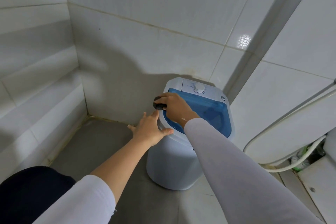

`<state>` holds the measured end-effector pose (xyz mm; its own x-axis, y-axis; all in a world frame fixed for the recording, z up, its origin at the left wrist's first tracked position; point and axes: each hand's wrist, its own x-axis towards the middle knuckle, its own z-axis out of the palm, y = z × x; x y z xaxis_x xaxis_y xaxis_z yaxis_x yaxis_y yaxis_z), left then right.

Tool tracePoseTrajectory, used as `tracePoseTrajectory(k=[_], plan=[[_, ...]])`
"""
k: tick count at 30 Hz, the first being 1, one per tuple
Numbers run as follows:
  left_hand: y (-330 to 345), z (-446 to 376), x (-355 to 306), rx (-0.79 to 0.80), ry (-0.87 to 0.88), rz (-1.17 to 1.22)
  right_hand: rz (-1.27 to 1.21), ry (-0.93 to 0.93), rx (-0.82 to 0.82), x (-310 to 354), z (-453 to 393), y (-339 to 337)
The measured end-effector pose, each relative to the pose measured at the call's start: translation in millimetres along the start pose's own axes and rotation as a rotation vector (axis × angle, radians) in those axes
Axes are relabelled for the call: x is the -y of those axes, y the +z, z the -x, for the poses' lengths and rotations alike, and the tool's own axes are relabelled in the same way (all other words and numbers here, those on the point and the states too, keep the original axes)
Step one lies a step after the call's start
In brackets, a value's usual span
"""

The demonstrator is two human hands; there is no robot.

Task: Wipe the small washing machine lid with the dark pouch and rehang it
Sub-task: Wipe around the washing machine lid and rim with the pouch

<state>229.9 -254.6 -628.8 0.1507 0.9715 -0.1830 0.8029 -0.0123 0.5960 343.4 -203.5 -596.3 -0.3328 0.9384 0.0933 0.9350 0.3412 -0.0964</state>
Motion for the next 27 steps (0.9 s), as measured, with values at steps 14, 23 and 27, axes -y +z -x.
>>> tracePoseTrajectory(k=[14, 23, 27], plan=[[0, 6, 1, -0.003, 0.009, 0.008, 0.054, 0.230, -0.004, -57, 38, -14], [-1, 10, -3, -0.011, -0.007, -0.015, 0.049, 0.374, -0.089, -100, 84, -21], [-2, 12, -6, -0.018, -0.012, -0.017, 0.061, 0.431, -0.097, -116, 110, -25]])
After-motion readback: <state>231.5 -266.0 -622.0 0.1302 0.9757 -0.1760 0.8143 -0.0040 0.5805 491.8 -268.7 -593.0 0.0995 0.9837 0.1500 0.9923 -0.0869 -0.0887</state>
